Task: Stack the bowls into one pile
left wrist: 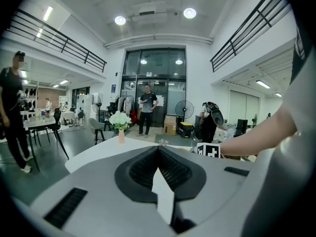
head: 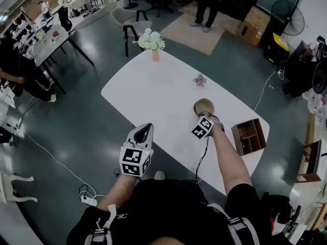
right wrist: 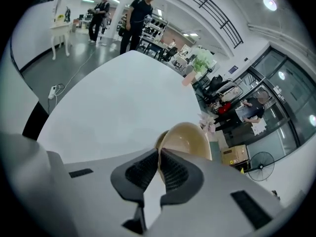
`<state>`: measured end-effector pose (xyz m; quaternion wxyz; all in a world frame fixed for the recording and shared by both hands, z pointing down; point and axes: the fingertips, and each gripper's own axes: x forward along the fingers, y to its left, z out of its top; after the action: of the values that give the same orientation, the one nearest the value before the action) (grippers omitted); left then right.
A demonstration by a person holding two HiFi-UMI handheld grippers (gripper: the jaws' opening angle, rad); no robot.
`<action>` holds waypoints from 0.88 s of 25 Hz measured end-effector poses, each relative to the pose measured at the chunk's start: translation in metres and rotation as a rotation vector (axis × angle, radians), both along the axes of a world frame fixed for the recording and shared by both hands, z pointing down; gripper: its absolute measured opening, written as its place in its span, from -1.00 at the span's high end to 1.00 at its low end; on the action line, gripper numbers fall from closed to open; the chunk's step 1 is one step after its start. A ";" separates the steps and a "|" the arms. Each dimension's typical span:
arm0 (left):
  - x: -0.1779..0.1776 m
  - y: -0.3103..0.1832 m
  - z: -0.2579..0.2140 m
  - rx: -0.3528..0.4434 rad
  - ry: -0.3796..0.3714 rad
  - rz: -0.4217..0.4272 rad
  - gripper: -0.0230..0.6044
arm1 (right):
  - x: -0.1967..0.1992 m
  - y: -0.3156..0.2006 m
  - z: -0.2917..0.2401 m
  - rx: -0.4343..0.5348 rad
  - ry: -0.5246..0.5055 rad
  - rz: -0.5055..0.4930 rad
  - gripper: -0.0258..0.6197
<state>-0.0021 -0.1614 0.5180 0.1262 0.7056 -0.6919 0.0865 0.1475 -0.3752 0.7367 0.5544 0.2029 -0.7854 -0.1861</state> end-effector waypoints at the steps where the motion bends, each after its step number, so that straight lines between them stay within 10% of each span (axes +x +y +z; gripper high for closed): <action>1: -0.003 0.001 0.001 -0.002 0.000 -0.011 0.89 | -0.002 -0.001 0.004 -0.005 0.007 -0.002 0.81; 12: -0.012 0.006 -0.001 -0.009 -0.007 -0.041 0.89 | -0.018 -0.008 0.003 -0.084 -0.098 0.041 0.45; 22: 0.018 0.000 -0.008 0.007 -0.003 0.021 0.89 | -0.007 0.004 -0.123 0.070 -0.581 0.220 0.59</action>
<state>0.0158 -0.1615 0.5100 0.1219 0.7132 -0.6849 0.0865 0.1409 -0.3711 0.6137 0.3161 0.3505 -0.8774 -0.0863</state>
